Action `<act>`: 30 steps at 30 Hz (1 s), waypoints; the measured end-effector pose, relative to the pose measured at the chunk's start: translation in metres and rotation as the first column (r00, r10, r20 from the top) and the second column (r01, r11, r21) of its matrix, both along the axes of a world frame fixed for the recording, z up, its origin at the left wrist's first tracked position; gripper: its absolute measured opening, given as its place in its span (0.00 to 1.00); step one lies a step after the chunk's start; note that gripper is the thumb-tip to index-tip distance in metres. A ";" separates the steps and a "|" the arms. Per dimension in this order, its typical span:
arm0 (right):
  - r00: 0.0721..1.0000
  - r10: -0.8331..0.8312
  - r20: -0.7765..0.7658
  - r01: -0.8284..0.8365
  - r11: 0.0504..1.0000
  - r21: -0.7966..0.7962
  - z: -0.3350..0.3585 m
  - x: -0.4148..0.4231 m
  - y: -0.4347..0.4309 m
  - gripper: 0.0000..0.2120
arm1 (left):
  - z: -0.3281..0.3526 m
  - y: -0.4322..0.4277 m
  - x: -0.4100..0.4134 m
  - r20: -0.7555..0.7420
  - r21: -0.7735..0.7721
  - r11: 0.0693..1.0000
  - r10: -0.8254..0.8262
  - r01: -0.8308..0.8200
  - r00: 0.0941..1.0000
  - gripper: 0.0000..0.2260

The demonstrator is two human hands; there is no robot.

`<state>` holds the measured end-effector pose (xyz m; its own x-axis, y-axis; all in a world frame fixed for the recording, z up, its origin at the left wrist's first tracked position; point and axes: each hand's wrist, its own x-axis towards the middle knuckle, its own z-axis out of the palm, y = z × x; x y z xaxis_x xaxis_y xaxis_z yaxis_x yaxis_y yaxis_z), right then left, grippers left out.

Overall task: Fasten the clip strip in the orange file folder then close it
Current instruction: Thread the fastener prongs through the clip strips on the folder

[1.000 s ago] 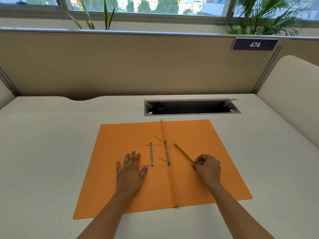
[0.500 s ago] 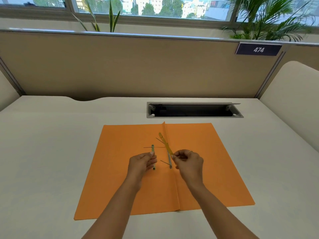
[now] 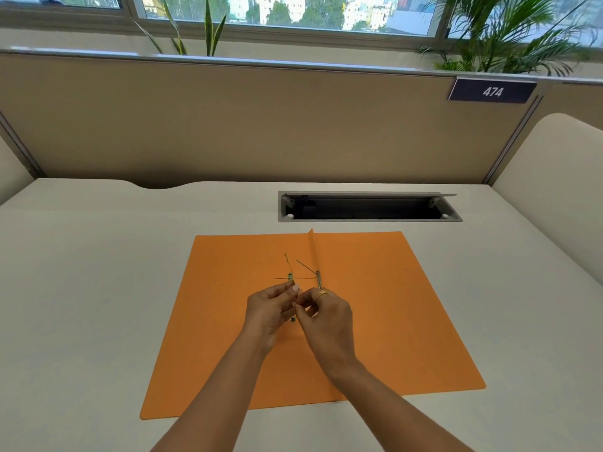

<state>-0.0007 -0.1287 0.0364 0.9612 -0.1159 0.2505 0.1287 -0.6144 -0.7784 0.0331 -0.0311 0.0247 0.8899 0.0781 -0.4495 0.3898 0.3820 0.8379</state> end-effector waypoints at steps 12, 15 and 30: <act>0.989 0.043 -0.140 -0.052 0.996 -0.065 -0.002 0.050 -0.017 0.09 | -0.002 0.005 0.015 -0.044 -0.154 0.987 0.049 -0.055 0.998 0.04; 0.965 0.116 -0.233 -0.154 0.976 -0.152 -0.008 0.063 -0.018 0.16 | -0.004 0.004 0.016 -0.058 -0.173 0.983 0.046 -0.055 0.997 0.05; 0.920 0.218 -0.325 -0.297 0.930 -0.216 -0.028 0.081 -0.019 0.26 | -0.011 -0.003 0.018 -0.061 -0.144 0.988 0.047 -0.056 0.997 0.05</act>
